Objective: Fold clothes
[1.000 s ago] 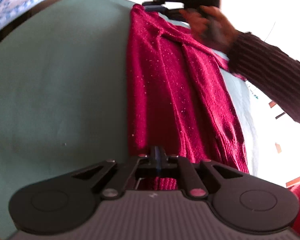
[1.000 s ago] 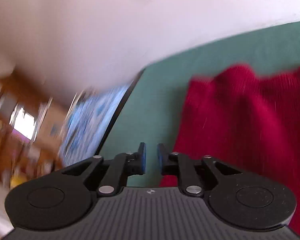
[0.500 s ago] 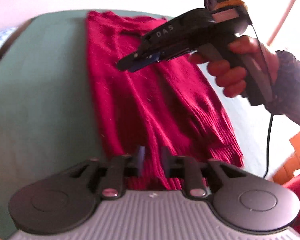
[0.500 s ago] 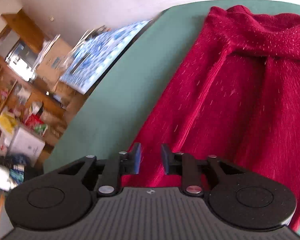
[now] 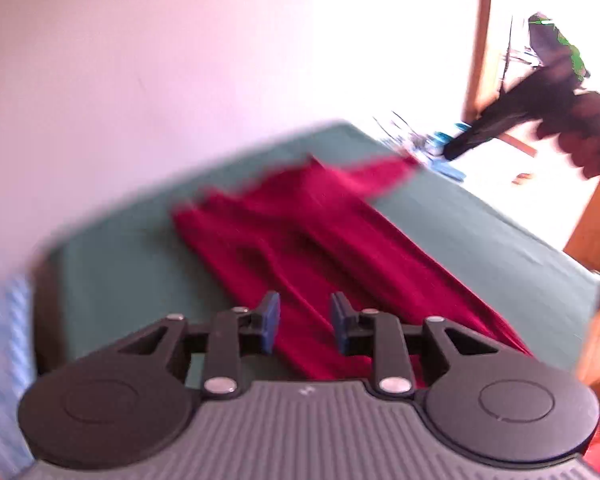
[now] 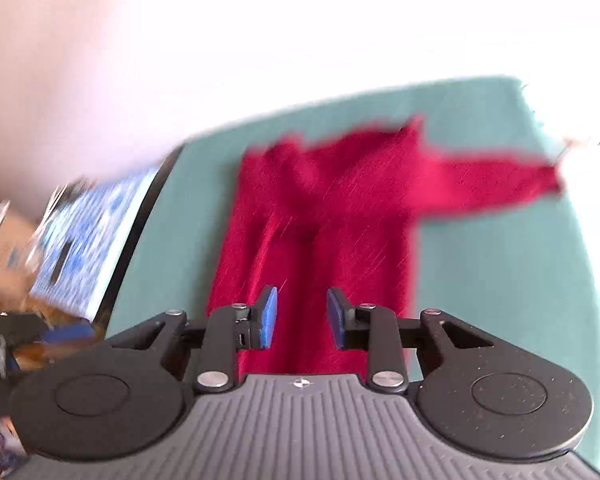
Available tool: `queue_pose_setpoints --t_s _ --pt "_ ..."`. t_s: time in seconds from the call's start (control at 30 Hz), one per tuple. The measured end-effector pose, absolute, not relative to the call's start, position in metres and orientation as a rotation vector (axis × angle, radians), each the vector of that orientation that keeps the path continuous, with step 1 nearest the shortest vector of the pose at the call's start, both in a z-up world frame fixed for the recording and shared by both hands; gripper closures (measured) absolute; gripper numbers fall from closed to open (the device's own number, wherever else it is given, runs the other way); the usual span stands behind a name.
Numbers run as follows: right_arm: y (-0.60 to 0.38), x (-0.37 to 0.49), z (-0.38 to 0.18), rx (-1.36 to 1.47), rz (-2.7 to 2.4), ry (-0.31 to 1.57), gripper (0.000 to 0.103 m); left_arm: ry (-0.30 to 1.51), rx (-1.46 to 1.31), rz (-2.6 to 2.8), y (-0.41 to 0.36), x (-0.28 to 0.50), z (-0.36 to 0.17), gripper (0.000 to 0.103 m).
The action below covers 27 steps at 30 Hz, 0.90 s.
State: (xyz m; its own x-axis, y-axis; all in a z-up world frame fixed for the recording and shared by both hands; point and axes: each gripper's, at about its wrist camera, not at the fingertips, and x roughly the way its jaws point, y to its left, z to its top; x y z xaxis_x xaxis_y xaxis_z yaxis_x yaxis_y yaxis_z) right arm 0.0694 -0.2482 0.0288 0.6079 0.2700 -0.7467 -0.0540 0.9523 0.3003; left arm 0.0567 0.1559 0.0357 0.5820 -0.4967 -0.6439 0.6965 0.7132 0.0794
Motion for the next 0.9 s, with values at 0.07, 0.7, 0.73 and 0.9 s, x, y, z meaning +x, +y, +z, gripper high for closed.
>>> queue_pose_setpoints --t_s 0.07,0.7,0.73,0.9 --pt "-0.263 0.078 0.066 0.178 0.119 0.881 0.070 0.603 0.398 -0.709 0.151 0.095 0.062 0.075" --pt "-0.426 0.192 -0.093 0.307 -0.243 0.883 0.060 0.843 0.500 -0.557 0.043 0.301 -0.065 0.064" --pt "-0.428 0.196 -0.101 0.314 -0.243 0.880 0.060 0.865 0.499 -0.560 0.038 0.309 -0.074 0.070" --pt "-0.432 0.212 -0.129 0.317 -0.225 0.865 0.060 0.917 0.435 -0.637 0.020 0.337 -0.090 0.071"
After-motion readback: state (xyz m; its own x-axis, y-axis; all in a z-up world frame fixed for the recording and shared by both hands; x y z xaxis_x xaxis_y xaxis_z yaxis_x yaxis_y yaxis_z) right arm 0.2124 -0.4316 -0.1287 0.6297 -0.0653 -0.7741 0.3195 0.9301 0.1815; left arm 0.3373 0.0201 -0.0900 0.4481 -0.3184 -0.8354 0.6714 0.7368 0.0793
